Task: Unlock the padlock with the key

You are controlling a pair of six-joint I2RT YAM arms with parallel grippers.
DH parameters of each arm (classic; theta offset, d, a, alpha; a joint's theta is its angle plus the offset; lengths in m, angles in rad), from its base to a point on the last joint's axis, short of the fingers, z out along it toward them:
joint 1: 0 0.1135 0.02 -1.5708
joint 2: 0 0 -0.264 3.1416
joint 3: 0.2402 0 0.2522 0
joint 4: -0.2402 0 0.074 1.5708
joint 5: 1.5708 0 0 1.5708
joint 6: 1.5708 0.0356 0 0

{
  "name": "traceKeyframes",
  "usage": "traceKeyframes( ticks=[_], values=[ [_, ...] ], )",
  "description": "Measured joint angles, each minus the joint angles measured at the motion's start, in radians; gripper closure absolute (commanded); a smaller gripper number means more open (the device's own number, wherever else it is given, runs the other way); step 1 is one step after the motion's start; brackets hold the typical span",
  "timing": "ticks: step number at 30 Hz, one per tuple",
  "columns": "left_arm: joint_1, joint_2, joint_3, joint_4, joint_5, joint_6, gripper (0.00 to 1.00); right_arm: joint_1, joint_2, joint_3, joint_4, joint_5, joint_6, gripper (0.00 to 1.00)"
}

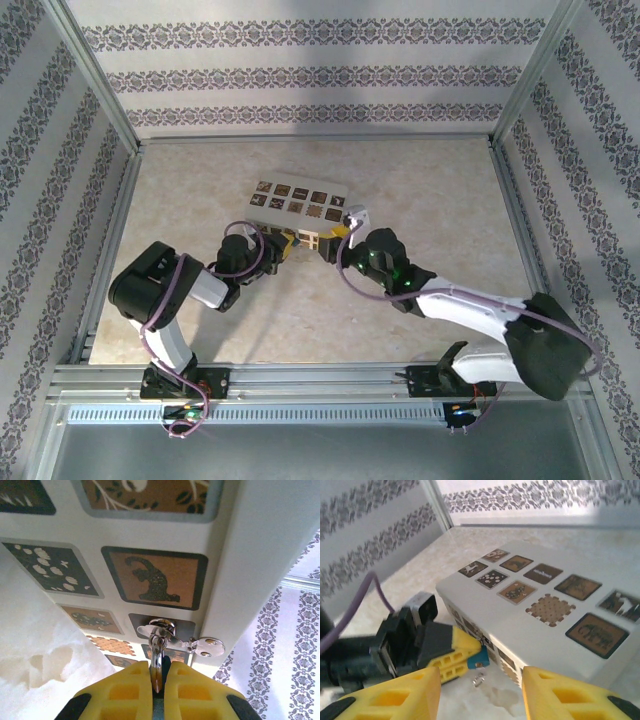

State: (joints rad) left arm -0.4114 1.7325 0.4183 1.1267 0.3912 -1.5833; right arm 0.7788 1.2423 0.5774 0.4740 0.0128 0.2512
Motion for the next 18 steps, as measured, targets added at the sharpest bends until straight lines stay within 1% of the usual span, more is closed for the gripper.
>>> traceKeyframes(
  ticks=[4, 8, 12, 15, 18],
  values=[
    [0.0, -0.048, 0.013, -0.087, 0.0, 0.0, 0.99, 0.063, -0.05, 0.008, -0.11, 0.03, -0.371, 0.43],
    [0.0, -0.087, 0.03, -0.156, 0.003, 0.0, 1.0, 0.091, -0.052, 0.008, -0.182, 0.053, -0.676, 0.39],
    [-0.001, -0.138, 0.042, -0.24, 0.005, 0.001, 1.0, 0.092, -0.026, 0.015, -0.216, 0.071, -0.873, 0.38],
    [-0.001, -0.176, 0.055, -0.306, 0.005, 0.002, 1.0, 0.092, 0.028, 0.039, -0.233, 0.077, -0.974, 0.39],
    [-0.001, -0.211, 0.064, -0.362, 0.004, 0.005, 1.0, 0.092, 0.087, 0.07, -0.243, 0.075, -1.038, 0.42]
  ],
)
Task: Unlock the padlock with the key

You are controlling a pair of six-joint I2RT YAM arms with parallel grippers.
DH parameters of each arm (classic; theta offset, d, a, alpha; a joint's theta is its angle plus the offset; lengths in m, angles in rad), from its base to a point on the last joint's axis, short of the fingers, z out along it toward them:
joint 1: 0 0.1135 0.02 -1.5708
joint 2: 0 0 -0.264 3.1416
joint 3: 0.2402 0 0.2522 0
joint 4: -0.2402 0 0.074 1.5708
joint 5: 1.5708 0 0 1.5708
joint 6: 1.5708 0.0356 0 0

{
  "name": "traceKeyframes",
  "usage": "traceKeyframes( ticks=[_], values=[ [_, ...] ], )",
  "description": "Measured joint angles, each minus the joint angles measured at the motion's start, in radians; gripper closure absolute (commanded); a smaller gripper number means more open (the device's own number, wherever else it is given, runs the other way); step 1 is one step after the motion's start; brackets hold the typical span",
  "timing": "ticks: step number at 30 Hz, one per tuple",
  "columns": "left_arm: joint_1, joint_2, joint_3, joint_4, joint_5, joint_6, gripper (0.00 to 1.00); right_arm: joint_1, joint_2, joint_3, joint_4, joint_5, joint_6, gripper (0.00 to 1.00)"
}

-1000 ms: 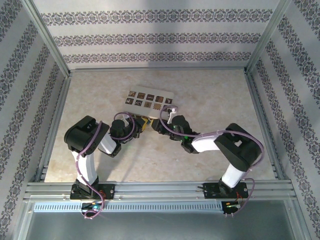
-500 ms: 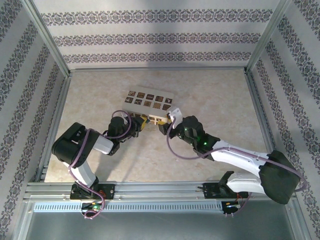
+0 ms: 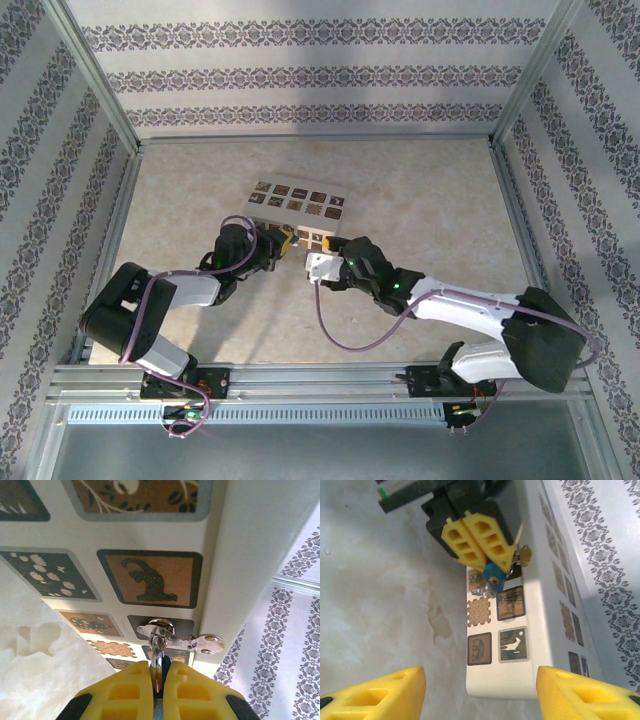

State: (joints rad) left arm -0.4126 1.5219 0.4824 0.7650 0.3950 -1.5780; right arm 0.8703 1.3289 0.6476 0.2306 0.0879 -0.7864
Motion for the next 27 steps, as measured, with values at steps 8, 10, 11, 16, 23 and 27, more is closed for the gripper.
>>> traceKeyframes(
  ticks=[8, 10, 11, 16, 23, 27],
  values=[
    [0.0, -0.036, 0.001, -0.076, 0.0, 0.006, 1.0, -0.002, 0.128, 0.092, 0.034, -0.042, -0.018, 0.47],
    [0.0, -0.036, 0.002, -0.085, 0.0, 0.006, 1.0, -0.002, 0.154, 0.107, 0.066, -0.046, 0.0, 0.48],
    [0.0, -0.036, 0.003, -0.087, 0.0, 0.006, 1.0, -0.002, 0.169, 0.113, 0.082, -0.048, 0.008, 0.48],
    [-0.001, -0.036, 0.014, -0.099, 0.0, 0.006, 1.0, 0.008, 0.237, 0.126, 0.149, -0.048, 0.048, 0.5],
    [-0.001, -0.036, 0.016, -0.101, 0.0, 0.006, 1.0, 0.018, 0.286, 0.129, 0.198, -0.029, 0.078, 0.54],
    [-0.001, -0.036, 0.016, -0.101, 0.0, 0.006, 1.0, 0.018, 0.296, 0.129, 0.224, -0.002, 0.085, 0.61]
  ],
)
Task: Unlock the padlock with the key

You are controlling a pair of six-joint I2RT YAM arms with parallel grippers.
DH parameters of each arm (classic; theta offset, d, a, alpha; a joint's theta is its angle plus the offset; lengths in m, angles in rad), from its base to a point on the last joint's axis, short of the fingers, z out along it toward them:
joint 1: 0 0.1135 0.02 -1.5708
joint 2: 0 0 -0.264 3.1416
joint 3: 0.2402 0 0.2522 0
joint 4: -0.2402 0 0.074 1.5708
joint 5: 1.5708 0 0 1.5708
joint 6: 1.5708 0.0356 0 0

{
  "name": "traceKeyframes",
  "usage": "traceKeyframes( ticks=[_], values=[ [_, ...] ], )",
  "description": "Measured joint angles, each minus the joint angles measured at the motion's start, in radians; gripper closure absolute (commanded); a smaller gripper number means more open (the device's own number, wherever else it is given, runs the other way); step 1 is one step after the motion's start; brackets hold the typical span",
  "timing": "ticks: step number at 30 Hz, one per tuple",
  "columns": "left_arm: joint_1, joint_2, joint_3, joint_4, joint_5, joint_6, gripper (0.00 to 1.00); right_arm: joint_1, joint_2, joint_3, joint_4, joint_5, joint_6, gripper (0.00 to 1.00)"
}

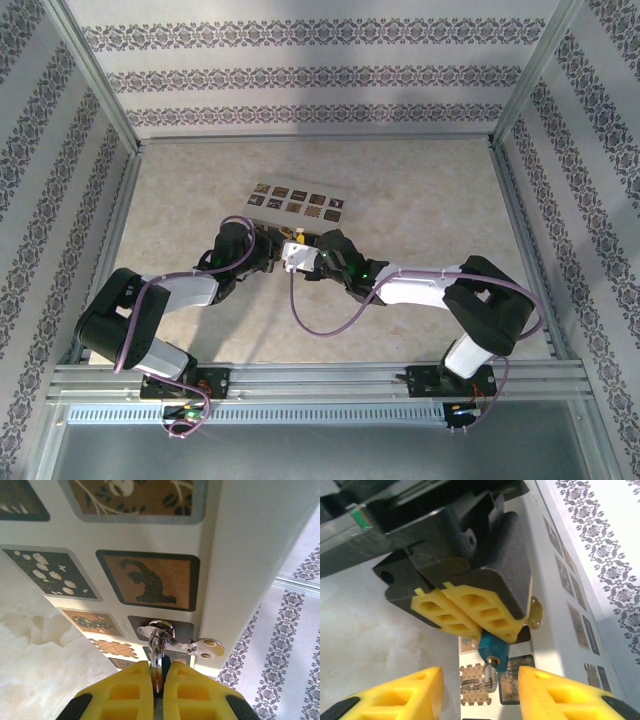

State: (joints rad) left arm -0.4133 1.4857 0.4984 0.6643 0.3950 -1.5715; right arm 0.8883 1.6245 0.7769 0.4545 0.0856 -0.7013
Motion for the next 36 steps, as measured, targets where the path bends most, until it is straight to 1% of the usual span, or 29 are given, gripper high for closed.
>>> traceKeyframes(
  ticks=[10, 16, 18, 22, 29, 36],
  values=[
    [0.0, 0.0, 0.0, 0.0, 0.0, 0.0, 1.0, 0.0, 0.029, 0.0, 0.015, 0.067, -0.002, 0.68],
    [0.0, 0.0, 0.0, 0.0, 0.0, 0.0, 1.0, 0.0, 0.029, 0.0, 0.022, 0.075, -0.004, 0.71],
    [0.0, 0.001, 0.0, 0.0, 0.0, 0.0, 1.0, 0.0, 0.032, 0.005, 0.022, 0.075, -0.005, 0.74],
    [0.0, 0.004, 0.0, 0.001, 0.0, 0.0, 1.0, 0.0, 0.037, 0.013, 0.022, 0.075, -0.005, 0.76],
    [0.0, 0.006, 0.0, 0.001, -0.004, 0.0, 1.0, 0.013, 0.037, 0.013, 0.021, 0.075, -0.009, 0.86],
    [0.0, 0.006, 0.0, 0.002, -0.011, -0.001, 1.0, 0.013, 0.039, 0.013, 0.02, 0.076, -0.01, 0.98]
  ],
)
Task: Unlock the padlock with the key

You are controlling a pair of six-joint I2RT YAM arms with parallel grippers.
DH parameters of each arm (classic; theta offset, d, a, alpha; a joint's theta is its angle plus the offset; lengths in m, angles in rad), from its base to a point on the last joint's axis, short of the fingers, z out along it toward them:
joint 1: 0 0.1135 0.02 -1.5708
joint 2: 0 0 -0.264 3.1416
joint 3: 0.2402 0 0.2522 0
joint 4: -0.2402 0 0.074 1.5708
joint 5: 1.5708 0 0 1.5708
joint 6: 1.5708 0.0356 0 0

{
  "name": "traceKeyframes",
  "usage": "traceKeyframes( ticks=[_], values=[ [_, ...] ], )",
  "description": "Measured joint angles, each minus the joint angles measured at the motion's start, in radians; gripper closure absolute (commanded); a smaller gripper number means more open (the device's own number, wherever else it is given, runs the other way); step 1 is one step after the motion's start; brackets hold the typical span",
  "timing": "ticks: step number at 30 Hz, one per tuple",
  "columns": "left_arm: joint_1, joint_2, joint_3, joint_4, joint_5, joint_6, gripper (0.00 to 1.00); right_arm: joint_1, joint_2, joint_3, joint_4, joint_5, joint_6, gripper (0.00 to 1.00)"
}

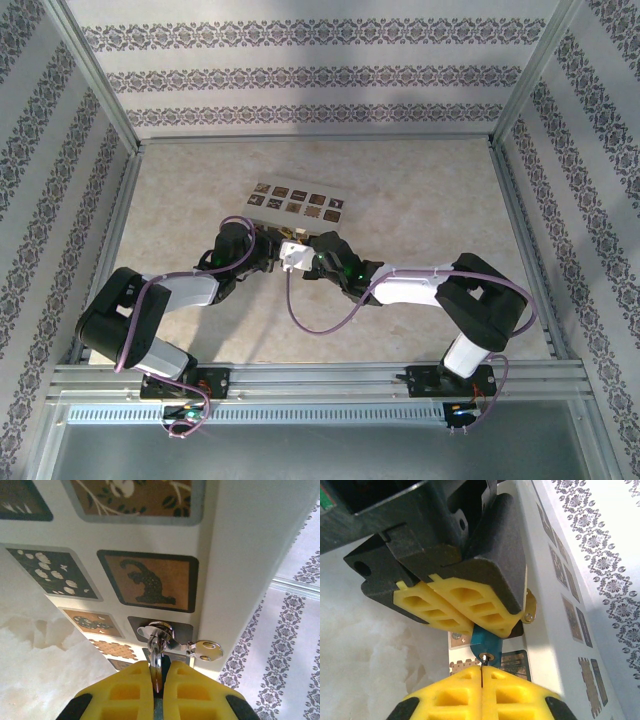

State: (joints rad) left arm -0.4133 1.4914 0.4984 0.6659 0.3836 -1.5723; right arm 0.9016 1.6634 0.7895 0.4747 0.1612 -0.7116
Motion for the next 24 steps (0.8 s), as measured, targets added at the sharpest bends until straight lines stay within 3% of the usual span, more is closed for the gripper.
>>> traceKeyframes(
  ticks=[13, 24],
  values=[
    [0.0, 0.003, 0.0, -0.002, -0.008, 0.0, 1.0, 0.013, 0.017, 0.001, 0.013, 0.027, 0.037, 1.0],
    [0.0, 0.004, 0.0, -0.002, -0.012, 0.0, 1.0, 0.009, 0.017, 0.001, 0.016, 0.005, 0.261, 1.0]
  ],
)
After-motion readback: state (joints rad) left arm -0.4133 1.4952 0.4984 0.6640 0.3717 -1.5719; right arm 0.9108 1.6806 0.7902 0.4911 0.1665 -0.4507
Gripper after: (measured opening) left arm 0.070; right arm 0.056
